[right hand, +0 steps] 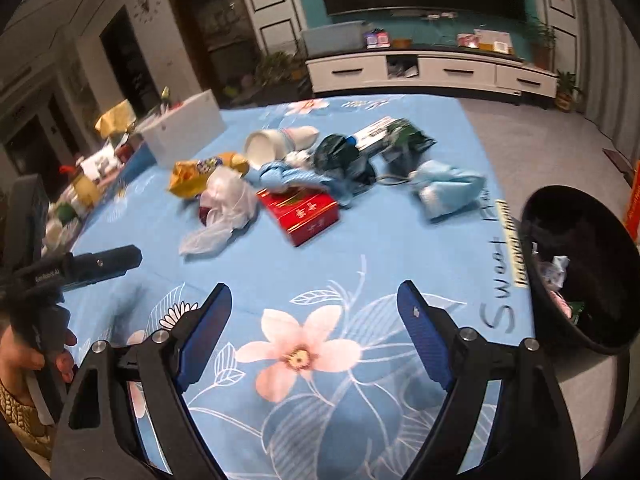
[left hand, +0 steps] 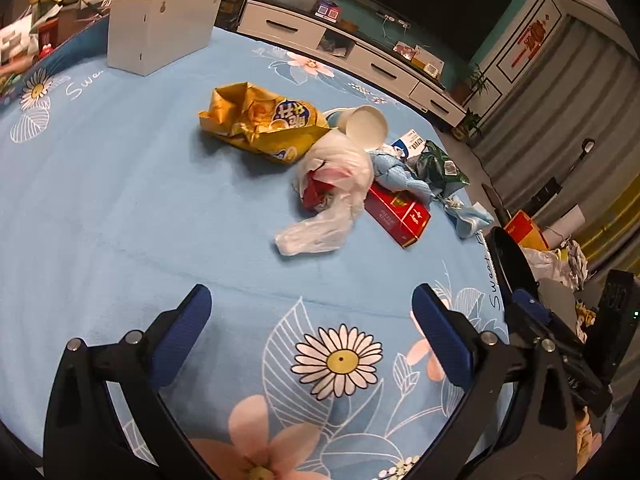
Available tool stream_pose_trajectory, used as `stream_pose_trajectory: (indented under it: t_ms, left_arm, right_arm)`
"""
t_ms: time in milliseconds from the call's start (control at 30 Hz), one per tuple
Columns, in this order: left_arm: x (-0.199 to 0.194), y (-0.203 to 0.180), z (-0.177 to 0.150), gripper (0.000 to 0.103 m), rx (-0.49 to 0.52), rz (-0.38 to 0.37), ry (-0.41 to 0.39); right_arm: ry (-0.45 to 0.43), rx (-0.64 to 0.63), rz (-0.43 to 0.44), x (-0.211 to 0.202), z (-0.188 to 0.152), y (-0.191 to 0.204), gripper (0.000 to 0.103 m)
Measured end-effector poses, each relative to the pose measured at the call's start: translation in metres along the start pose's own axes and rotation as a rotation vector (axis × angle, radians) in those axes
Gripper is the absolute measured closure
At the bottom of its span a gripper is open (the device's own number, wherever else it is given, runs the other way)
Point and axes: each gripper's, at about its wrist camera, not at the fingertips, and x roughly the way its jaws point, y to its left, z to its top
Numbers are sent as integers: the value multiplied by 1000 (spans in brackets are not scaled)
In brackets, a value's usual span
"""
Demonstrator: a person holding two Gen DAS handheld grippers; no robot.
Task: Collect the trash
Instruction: 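Move both tools back over the remaining trash on the table, then grasp the red cigarette box with the right tool while the left tool grasps the white plastic bag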
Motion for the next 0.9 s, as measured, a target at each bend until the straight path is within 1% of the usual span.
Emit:
stream_pose_trajectory:
  t_ms: [233,400,567,800,833,900]
  left_arm:
    - [13,4,5,3,-3,-31,1]
    - [27,6,13,3,1,-44,9]
    - [38,5,25,3,11,-48,-3]
    - [64,-12,43,3,45,-69,-7]
    - [67,-13,45,3,48,-70,-7]
    - [73,-15,50,3,44,-75,-8]
  right_arm:
    - [40,-56,10,34,11,13,20]
    - [65,-91,14,58,23,13,20]
    - [85,-146,15,83,39,13,20]
    - [124,-200,26,115,57,10,20]
    - [127,-203,32,116,58,9,21]
    - [138,-219,37,122,60,11,27]
